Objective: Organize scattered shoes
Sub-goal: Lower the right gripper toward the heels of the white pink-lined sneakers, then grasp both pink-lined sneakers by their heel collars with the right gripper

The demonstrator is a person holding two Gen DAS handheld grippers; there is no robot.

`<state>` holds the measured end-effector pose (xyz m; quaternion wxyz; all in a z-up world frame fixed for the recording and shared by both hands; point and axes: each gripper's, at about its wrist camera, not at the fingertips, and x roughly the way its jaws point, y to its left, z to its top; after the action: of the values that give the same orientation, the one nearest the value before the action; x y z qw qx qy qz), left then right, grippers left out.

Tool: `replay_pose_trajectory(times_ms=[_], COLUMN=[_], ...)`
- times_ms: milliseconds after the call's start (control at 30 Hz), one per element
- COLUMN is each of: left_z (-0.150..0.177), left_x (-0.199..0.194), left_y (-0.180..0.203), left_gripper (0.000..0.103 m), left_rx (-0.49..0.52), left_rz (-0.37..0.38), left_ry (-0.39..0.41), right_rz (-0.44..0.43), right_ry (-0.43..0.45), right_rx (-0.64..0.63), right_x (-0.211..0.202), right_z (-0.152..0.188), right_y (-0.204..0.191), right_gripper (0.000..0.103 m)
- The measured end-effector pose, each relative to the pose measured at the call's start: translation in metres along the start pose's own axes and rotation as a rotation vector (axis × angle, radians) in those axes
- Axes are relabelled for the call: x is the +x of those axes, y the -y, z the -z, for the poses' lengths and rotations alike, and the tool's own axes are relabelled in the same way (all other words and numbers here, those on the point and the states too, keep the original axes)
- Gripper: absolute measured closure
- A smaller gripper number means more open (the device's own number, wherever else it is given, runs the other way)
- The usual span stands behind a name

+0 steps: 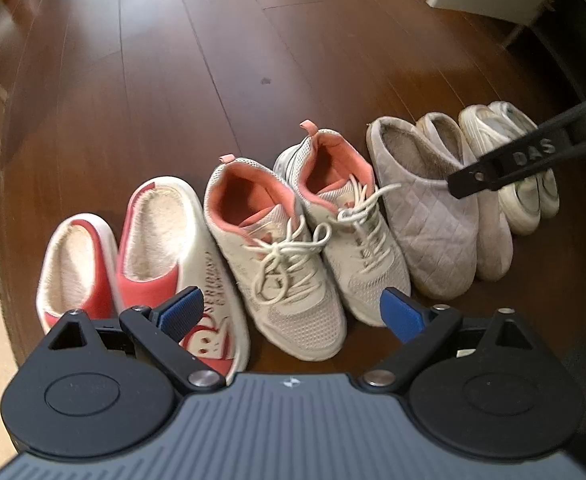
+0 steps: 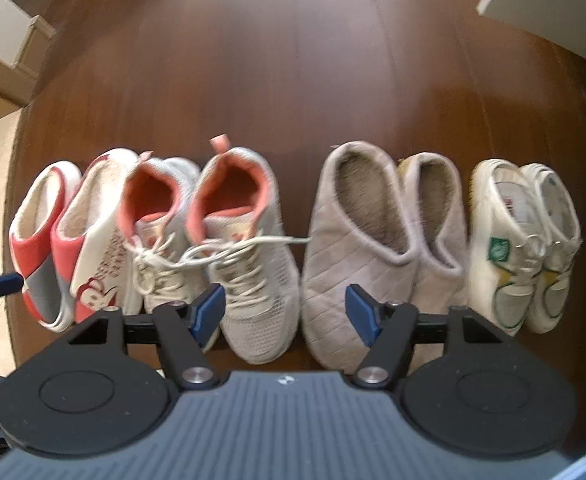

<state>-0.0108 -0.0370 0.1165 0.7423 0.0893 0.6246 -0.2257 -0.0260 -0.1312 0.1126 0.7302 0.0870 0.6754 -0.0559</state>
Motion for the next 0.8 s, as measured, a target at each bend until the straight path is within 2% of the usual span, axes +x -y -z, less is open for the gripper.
replay_pose_trajectory(times_ms=[233,400,500,633,800], left_z=[0.011,0.025,0.034,0.045,0.054], left_x=[0.007,0.013,0.017,0.024,0.031], left_y=[0.004,0.001,-0.008,-0.021,-0.036], left_gripper=[0.018,0.018,0.018,0.018,0.018], left_rx=[-0.058,-0.052,-0.079,-0.127,-0.158], left_rz=[-0.023,-0.057,-0.072,-0.083,-0.095], left_ry=[-0.011,-0.024,-0.027,-0.033,-0.032], right_rz=[-0.067,-0.184,-0.206,-0.195,-0.085], right_ry=[0.000,-0.080,-0.099,-0.118,-0.185], right_rx=[-0.113,-0.064,-0.046,0.018,-0.020], right_x=[0.012,0.052,0.077,0.111,0.161], right_z=[-0.033,-0.066,-0.074,-0.081,-0.085], right_y=[0.004,-0.019,-0.037,-0.062,-0.094], right_gripper=[0.044,0.044,0.045,0.052,0.052])
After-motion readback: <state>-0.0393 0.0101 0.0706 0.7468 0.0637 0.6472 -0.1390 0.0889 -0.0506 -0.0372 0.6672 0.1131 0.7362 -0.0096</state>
